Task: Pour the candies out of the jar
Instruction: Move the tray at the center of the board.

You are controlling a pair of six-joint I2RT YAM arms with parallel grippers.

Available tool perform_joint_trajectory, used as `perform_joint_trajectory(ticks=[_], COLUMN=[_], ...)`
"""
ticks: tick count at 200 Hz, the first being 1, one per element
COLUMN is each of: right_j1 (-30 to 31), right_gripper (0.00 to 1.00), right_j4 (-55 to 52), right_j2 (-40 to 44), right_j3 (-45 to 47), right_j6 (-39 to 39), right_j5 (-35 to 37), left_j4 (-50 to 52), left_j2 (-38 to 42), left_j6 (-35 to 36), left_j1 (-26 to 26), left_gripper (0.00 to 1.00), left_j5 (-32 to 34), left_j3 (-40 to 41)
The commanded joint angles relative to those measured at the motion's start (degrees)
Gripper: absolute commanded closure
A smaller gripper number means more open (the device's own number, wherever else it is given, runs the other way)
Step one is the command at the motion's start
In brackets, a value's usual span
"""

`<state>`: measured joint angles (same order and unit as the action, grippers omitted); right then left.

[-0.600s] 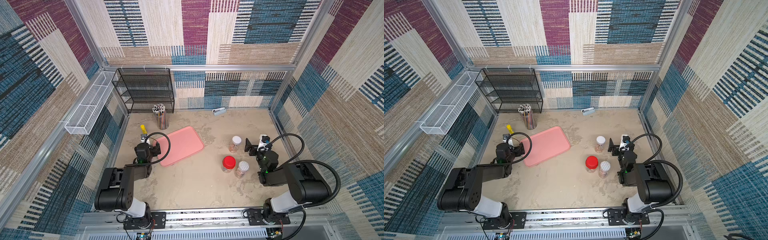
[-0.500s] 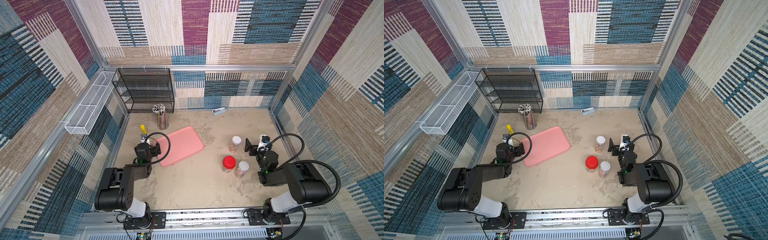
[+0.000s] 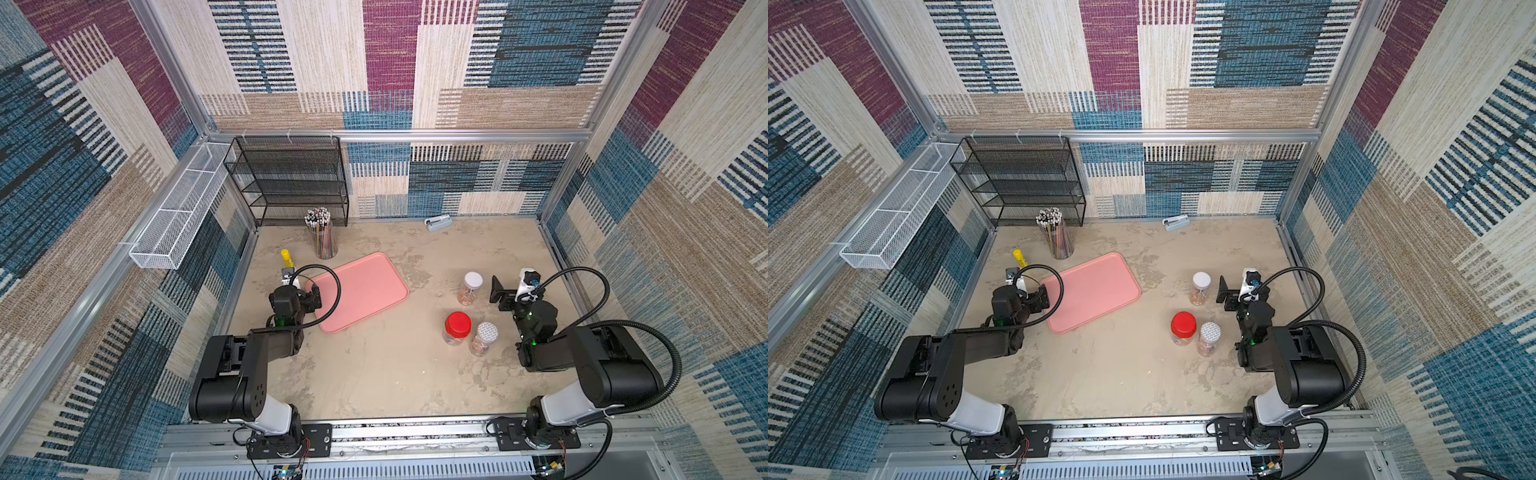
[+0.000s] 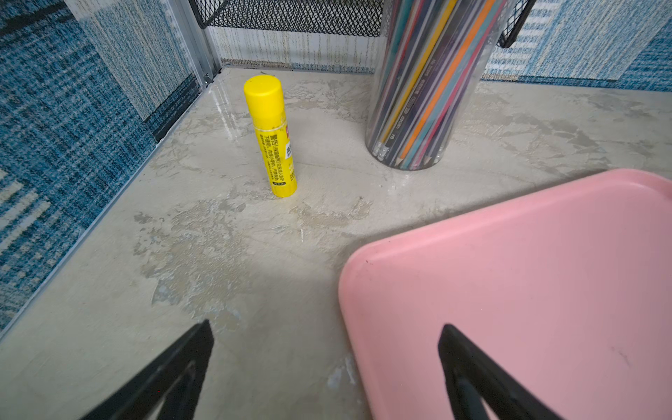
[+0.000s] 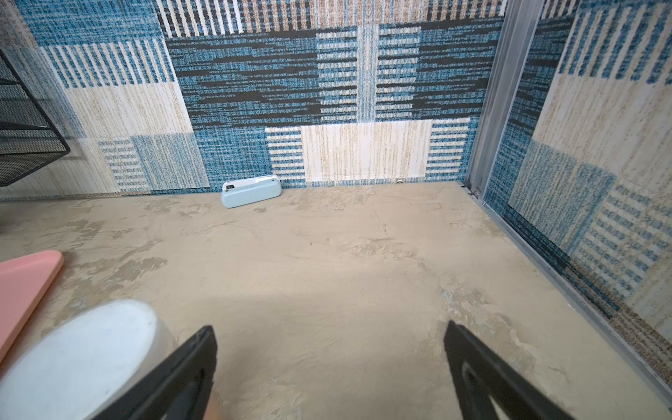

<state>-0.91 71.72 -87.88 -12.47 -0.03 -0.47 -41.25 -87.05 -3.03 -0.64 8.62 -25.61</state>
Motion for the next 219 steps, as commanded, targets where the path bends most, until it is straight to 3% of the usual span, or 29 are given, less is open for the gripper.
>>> perform_joint_trajectory(ticks=[1, 32, 66, 86, 108, 131, 165, 197, 219], right_j1=[-0.1, -0.1, 0.0, 0.1, 0.1, 0.1, 1.8, 9.5, 13.3], right_gripper=[0.00, 0.00, 0.00, 0.00, 0.00, 0.00, 0.00, 0.00, 0.00], right_j4=[0.5, 0.5, 0.2, -13.0, -28.3, -40.8, -56.2, -68.6, -74.2], right_j2=[-0.1, 0.0, 0.8, 5.3, 9.2, 12.4, 16.1, 15.5, 12.1], right_j3=[-0.4, -0.3, -0.2, -5.9, -13.5, -19.9, -27.2, -35.3, -40.9], right_j6=[-0.3, -0.3, -0.4, 1.0, 5.0, 11.3, 17.8, 18.2, 19.3], right_j5=[-0.6, -0.6, 0.1, 4.1, 9.4, 8.6, 5.3, 0.9, -8.3], left_j4=[-0.1, -0.2, -0.2, 11.6, 17.6, 23.5, 26.2, 27.6, 31.8], left_j2=[0.0, 0.1, 1.1, 5.3, 9.3, 14.0, 18.2, 17.5, 16.0], left_j6=[0.8, 0.7, 0.6, -0.3, -2.3, -8.3, -18.5, -25.4, -26.9], left_j1=[-0.1, -0.2, -0.1, 0.1, 0.7, 1.2, 3.3, 9.4, 13.2], left_gripper=[0.02, 0.13, 0.14, 0.14, 0.13, 0.14, 0.08, 0.06, 0.05], left_j5=[-0.5, -0.6, 1.0, 3.3, 9.8, 13.6, 9.7, 4.5, 2.4], left_j3=[-0.3, -0.1, -0.4, -4.2, -6.1, -8.0, -9.0, -9.8, -11.2])
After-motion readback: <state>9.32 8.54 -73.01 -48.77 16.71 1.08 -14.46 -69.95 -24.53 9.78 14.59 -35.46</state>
